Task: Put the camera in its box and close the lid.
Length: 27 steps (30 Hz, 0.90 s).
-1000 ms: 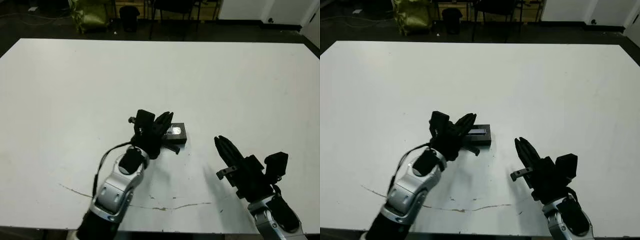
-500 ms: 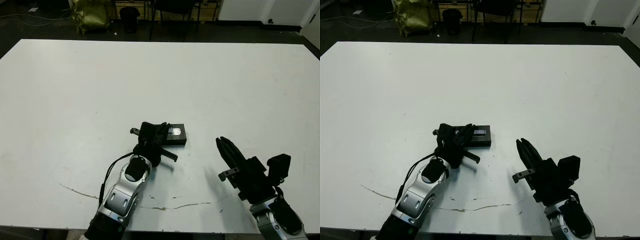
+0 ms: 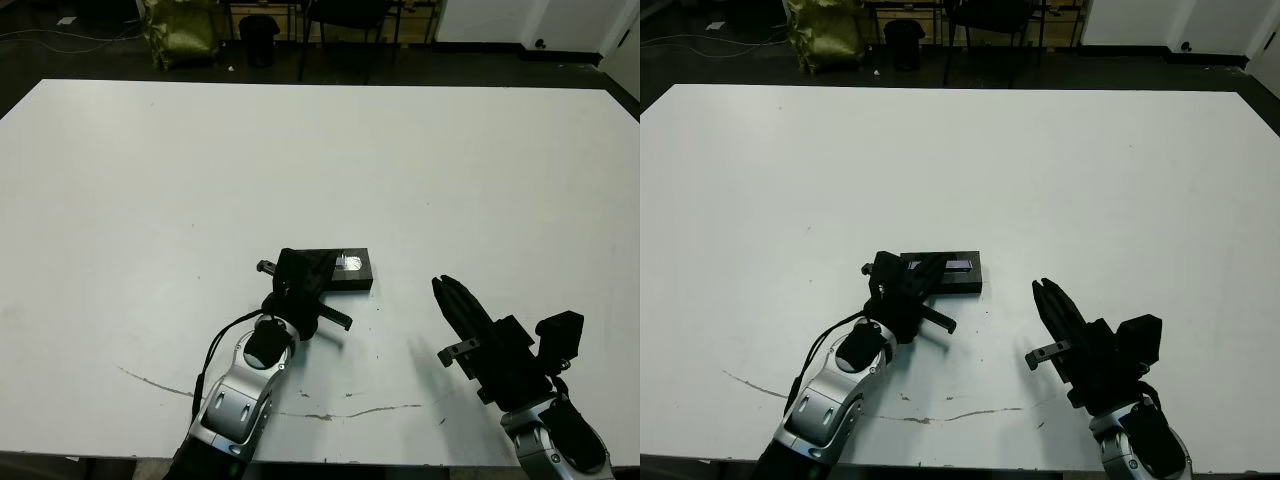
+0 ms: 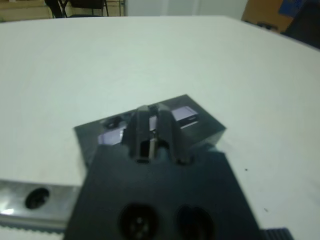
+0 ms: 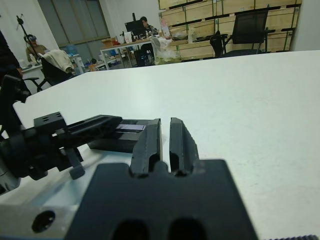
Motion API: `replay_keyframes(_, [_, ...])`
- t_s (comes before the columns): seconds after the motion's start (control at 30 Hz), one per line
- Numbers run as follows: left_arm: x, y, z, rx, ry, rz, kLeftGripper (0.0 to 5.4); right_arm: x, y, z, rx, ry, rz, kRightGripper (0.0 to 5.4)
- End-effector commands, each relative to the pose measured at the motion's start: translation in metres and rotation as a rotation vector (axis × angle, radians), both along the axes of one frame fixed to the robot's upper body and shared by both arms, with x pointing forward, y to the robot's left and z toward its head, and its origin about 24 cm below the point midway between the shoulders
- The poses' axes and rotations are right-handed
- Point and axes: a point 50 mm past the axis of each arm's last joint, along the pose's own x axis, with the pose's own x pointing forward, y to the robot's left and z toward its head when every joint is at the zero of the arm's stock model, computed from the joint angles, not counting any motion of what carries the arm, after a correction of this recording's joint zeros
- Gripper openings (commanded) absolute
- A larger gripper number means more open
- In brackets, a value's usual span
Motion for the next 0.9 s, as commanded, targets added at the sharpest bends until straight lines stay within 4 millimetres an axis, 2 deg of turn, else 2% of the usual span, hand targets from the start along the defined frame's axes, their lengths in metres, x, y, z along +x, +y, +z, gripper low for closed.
replay_keyframes(0.03, [0.001,0.011,0.023,-0.039,-0.113,0.053,0.02,0.003,0.000,-0.001,-0.014,0.002,-0.002,0.00])
replay_keyframes(0.13, [0.000,0.023,0.052,-0.066,-0.231,0.066,0.02,0.008,0.001,0.003,-0.038,0.005,-0.027,0.00])
replay_keyframes(0.23, [-0.006,0.036,0.072,-0.123,-0.300,0.089,0.02,0.015,-0.001,0.007,-0.067,-0.018,-0.047,0.00])
replay_keyframes(0.37, [-0.014,0.058,0.084,-0.130,-0.393,0.144,0.02,0.030,-0.001,0.018,-0.085,-0.099,-0.061,0.00])
replay_keyframes(0.5, [-0.009,0.085,0.073,-0.097,-0.421,0.255,0.02,0.045,0.002,0.032,-0.112,-0.161,-0.104,0.00])
replay_keyframes(0.67, [0.011,0.114,0.035,-0.055,-0.353,0.418,0.02,0.067,0.001,0.033,-0.162,-0.193,-0.152,0.00])
replay_keyframes(0.8, [0.011,0.115,0.010,-0.072,-0.290,0.476,0.02,0.075,0.006,0.029,-0.171,-0.171,-0.191,0.00])
replay_keyframes(0.9, [0.009,0.112,-0.001,-0.090,-0.273,0.485,0.02,0.077,0.010,0.025,-0.169,-0.152,-0.201,0.00])
